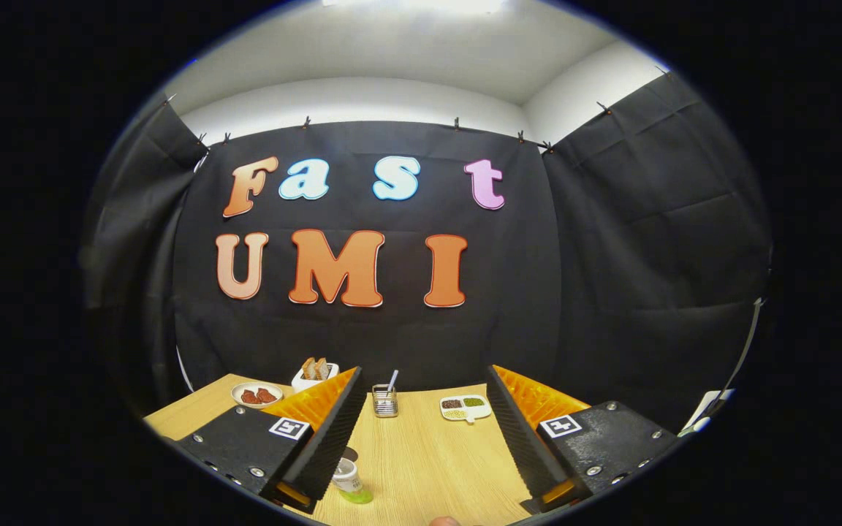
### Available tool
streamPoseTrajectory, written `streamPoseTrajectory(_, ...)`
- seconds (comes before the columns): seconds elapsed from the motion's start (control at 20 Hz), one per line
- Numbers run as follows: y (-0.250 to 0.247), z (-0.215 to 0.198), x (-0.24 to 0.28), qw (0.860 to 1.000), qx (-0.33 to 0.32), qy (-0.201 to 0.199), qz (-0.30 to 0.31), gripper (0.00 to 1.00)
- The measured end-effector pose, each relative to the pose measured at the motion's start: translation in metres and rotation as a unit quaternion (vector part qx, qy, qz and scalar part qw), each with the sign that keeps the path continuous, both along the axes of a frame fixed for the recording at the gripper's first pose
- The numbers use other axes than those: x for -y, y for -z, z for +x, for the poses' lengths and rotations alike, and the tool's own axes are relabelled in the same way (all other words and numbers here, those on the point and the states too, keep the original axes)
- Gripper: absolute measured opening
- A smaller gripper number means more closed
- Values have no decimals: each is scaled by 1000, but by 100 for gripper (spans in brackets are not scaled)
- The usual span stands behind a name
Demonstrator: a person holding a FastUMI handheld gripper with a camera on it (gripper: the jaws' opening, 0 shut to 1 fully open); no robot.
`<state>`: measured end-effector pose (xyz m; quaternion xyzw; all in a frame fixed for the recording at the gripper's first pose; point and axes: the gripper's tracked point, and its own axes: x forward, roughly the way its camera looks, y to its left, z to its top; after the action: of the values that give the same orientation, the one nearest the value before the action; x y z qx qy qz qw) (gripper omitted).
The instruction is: Take the bottle from table, then pour the juice into the cup, finally place the bottle on the coaster
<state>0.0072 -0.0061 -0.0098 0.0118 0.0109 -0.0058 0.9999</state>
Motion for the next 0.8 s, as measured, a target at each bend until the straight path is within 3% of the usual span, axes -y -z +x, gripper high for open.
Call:
streamPoseTrajectory(0.4, 16, -1, -27, 1000, -14, -27, -6, 98)
streamPoseTrajectory(0.8, 79, 10, -64, 995, -74, -66, -6, 99)
